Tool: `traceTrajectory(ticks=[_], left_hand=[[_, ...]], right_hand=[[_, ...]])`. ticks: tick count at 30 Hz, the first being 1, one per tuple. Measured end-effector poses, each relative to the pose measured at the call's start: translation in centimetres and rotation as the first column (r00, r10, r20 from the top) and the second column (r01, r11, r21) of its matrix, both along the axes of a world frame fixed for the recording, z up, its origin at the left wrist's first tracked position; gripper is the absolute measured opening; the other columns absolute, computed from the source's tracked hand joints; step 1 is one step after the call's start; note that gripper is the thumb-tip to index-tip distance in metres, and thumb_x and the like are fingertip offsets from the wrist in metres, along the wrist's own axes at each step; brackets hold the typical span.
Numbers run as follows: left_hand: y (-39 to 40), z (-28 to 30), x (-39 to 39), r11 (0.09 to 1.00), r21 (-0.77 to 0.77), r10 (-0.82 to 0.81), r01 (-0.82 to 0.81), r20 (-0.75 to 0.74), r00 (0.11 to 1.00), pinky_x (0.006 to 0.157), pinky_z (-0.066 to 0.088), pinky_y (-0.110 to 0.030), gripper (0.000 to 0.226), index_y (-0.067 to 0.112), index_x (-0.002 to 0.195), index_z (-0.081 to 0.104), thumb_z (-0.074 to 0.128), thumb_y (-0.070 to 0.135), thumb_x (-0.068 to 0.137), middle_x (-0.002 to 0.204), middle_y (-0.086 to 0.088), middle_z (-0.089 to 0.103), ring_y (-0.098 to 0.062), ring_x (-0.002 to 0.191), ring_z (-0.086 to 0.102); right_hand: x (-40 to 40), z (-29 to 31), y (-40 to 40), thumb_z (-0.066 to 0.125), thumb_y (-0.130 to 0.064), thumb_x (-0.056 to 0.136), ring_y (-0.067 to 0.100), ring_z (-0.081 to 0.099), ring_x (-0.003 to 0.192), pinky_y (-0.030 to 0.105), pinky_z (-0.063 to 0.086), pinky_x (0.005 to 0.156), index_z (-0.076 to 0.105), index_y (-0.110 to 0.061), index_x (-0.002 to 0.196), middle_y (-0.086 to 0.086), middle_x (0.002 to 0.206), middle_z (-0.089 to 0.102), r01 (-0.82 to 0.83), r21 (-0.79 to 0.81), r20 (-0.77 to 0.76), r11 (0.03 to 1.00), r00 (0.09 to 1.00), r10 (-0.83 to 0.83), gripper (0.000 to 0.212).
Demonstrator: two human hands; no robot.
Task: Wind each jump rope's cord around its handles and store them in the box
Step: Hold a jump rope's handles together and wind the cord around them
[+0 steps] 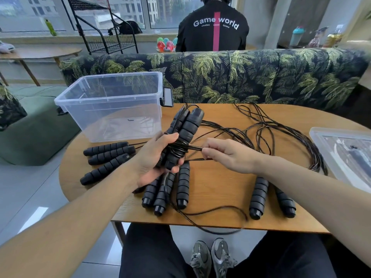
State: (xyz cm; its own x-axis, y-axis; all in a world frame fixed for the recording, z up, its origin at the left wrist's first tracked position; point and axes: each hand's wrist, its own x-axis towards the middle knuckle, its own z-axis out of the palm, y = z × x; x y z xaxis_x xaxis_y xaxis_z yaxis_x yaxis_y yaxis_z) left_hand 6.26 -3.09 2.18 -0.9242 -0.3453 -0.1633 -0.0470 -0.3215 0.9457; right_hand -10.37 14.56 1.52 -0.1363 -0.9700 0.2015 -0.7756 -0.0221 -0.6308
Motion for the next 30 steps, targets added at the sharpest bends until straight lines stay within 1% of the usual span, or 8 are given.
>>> traceTrajectory(ticks=[3,6,12,16,18,22,27,30], left_hand=[[0.0,0.0,-0.1,0.997,0.041,-0.064,0.067,-0.057,0.996,0.047,0.045,-0.031,0.045,0.011,0.125,0.048,0.068,0.029,0.089,0.097,-0.02,0.062,-0.027,0.065,0.06],[0.1,0.1,-0.2,0.993,0.033,-0.112,0.115,-0.086,0.99,0.048,0.046,-0.033,0.026,0.019,0.11,0.052,0.066,0.025,0.089,0.095,-0.019,0.065,-0.03,0.066,0.061],[0.3,1.2,-0.5,0.926,-0.215,-0.308,0.309,0.038,0.951,0.049,0.053,-0.031,0.027,0.02,0.107,0.058,0.07,0.016,0.083,0.093,-0.02,0.071,-0.032,0.065,0.068],[0.4,2.5,-1.4,0.831,-0.417,-0.336,0.367,0.149,0.93,0.062,0.063,-0.045,0.029,0.03,0.097,0.069,0.084,0.017,0.076,0.096,-0.009,0.074,-0.034,0.076,0.074],[0.2,3.3,-1.7,0.703,-0.588,-0.313,0.401,0.25,0.916,0.077,0.062,-0.055,0.031,0.031,0.099,0.068,0.088,0.019,0.078,0.101,-0.003,0.073,-0.032,0.084,0.075],[0.6,4.7,-2.1,0.414,-0.772,-0.29,0.483,0.391,0.873,0.077,0.062,-0.038,0.032,0.038,0.099,0.064,0.087,0.032,0.077,0.094,0.008,0.071,-0.02,0.083,0.074],[1.5,4.8,-2.9,0.056,-0.865,-0.191,0.498,0.48,0.856,0.069,0.055,-0.026,0.05,0.033,0.109,0.051,0.085,0.044,0.074,0.093,0.008,0.067,-0.003,0.073,0.063],[1.5,4.1,-3.2,-0.022,-0.874,-0.1,0.486,0.486,0.868,0.078,0.057,-0.038,0.067,0.03,0.118,0.038,0.084,0.049,0.073,0.094,0.008,0.062,-0.01,0.082,0.061]], right_hand=[[-0.9,0.0,0.5,0.036,-0.053,0.101,0.025,0.058,0.077,0.038,0.049,0.072,0.056,-0.035,0.093,0.005,0.083,0.062,0.001,0.018,-0.039,1.0,0.999,0.0,0.029],[-1.3,0.4,0.9,0.037,-0.057,0.099,0.016,0.056,0.071,0.03,0.047,0.069,0.055,-0.04,0.087,-0.002,0.077,0.06,0.001,0.043,-0.064,0.999,0.998,0.002,0.027],[-3.3,1.2,1.0,0.062,-0.075,0.073,0.004,0.064,0.077,0.028,0.052,0.075,0.07,-0.029,0.082,-0.017,0.081,0.07,0.175,0.243,-0.092,0.954,0.983,-0.157,0.048],[-4.5,2.0,0.5,0.065,-0.015,0.092,0.005,0.061,0.069,0.032,0.054,0.07,0.062,-0.021,0.072,-0.002,0.075,0.067,0.091,0.315,-0.133,0.945,0.99,-0.05,0.021],[-4.4,2.9,0.3,0.063,-0.015,0.095,0.005,0.061,0.072,0.022,0.049,0.071,0.065,-0.02,0.078,-0.002,0.081,0.069,0.068,0.371,-0.071,0.926,0.996,-0.045,0.018],[-3.6,4.1,0.0,0.064,-0.035,0.097,0.011,0.063,0.075,0.032,0.054,0.076,0.07,-0.032,0.085,-0.008,0.083,0.071,0.067,0.448,-0.061,0.891,0.997,-0.044,0.014],[-2.5,5.4,-0.7,0.058,-0.071,0.084,0.013,0.048,0.056,0.029,0.039,0.056,0.061,-0.021,0.068,-0.007,0.056,0.053,0.337,0.296,-0.475,0.894,0.864,-0.169,0.053],[-2.0,6.0,-1.0,0.05,-0.06,0.097,0.011,0.036,0.043,0.029,0.037,0.054,0.061,-0.018,0.062,-0.006,0.044,0.04,0.337,0.276,-0.266,0.9,0.927,-0.266,0.055]])
